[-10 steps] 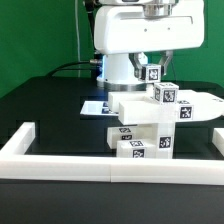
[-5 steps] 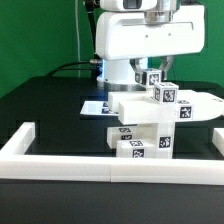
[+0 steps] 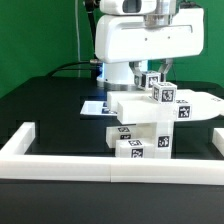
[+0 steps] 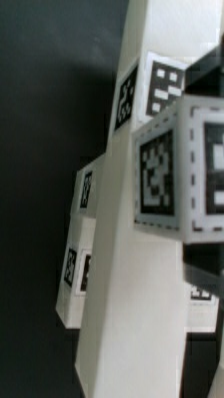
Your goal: Assemble chair
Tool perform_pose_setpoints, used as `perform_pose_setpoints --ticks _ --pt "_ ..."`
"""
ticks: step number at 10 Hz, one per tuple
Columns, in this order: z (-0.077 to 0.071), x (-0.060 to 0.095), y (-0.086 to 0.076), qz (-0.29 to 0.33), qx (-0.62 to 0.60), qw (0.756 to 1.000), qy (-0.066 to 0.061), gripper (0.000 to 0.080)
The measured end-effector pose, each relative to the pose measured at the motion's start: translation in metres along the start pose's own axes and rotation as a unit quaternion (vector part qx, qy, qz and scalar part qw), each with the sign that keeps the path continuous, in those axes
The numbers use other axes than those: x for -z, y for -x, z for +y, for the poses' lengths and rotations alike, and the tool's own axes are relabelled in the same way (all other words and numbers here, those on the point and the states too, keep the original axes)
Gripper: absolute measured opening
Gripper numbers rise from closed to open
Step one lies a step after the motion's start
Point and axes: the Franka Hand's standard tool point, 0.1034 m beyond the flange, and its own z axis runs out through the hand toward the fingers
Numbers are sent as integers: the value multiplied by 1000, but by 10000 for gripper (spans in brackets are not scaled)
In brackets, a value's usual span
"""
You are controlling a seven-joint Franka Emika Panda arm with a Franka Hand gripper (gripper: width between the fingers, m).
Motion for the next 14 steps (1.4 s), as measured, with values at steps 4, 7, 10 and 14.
perform_pose_setpoints --ticks 4,7,10,14 --pt "2 -1 0 0 -1 1000 1 277" --pt "2 -1 0 0 -1 1000 1 277" --pt "2 -1 0 0 -13 1000 1 277" --pt "2 -1 0 1 -124 992 0 277"
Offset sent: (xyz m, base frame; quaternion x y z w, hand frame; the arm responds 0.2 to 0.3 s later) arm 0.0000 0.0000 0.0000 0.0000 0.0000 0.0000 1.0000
